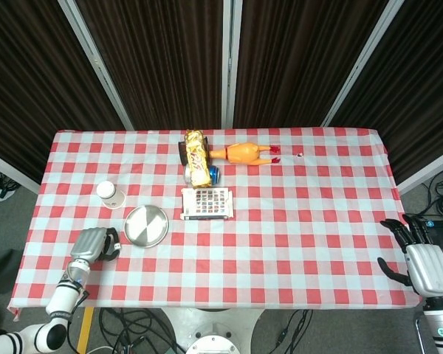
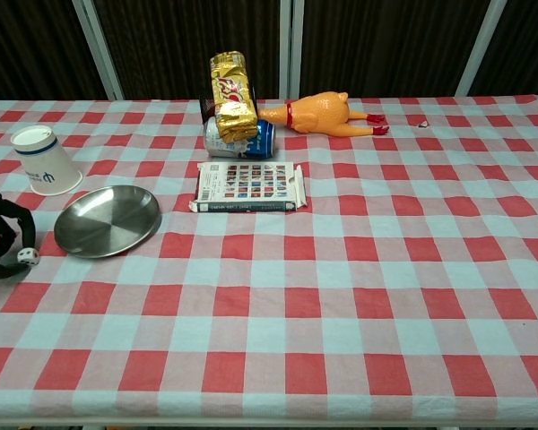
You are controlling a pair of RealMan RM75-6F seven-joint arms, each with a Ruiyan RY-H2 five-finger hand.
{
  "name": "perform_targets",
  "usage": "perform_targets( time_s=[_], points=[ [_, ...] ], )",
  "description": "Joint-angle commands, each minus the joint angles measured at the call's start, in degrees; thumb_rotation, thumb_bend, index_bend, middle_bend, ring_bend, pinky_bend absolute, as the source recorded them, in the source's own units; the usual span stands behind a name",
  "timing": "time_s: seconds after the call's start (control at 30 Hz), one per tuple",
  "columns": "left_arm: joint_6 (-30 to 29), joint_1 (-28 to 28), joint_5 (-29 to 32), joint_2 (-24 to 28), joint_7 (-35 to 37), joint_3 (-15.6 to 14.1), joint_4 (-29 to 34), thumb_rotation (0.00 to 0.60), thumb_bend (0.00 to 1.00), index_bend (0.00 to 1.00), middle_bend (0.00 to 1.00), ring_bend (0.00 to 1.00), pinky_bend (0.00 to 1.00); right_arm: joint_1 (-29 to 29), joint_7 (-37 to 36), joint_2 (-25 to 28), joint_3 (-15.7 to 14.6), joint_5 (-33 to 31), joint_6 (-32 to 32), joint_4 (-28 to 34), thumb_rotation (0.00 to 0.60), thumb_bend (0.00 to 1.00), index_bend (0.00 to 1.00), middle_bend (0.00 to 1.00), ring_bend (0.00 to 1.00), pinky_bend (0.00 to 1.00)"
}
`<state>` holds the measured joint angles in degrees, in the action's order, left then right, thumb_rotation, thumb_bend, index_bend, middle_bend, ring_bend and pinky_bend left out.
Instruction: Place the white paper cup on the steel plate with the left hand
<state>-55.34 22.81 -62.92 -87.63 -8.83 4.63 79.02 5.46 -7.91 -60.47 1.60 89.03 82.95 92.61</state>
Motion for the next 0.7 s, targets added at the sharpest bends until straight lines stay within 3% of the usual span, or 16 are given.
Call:
perform_targets(
  time_s=[0.03,0.37,0.7],
  points=[
    [-0.20,0.00,-0.53,0.01,1.16,0.25,0.12,0.600,0.38,0.60,0.78,0.83,0.87,0.06,0.11,-0.01,0.00,0.04,-0.07,0.10,0.600,0.22,0.18,0.17,0.00,0.02],
    [-0.14,2.40,-3.22,1.25,4.12,2.86,2.27,0.600,0.39,0.62,0.79,0.83,0.87,-0.13,-0.13,0.11,-0.06,0.14,0.26,-0.17,0.600,0.22,0.18,0.17,0.00,0.02],
    [4.87,9.24,1.20,-4.12,-0.62,6.22,-2.17,0.600,0.40,0.59,0.78,0.83,0.87,-0.58,-0.97,0.27,-0.08,-0.09,0.79,-0.70,0.600,0.22,0.18,0.17,0.00,0.02]
  ],
)
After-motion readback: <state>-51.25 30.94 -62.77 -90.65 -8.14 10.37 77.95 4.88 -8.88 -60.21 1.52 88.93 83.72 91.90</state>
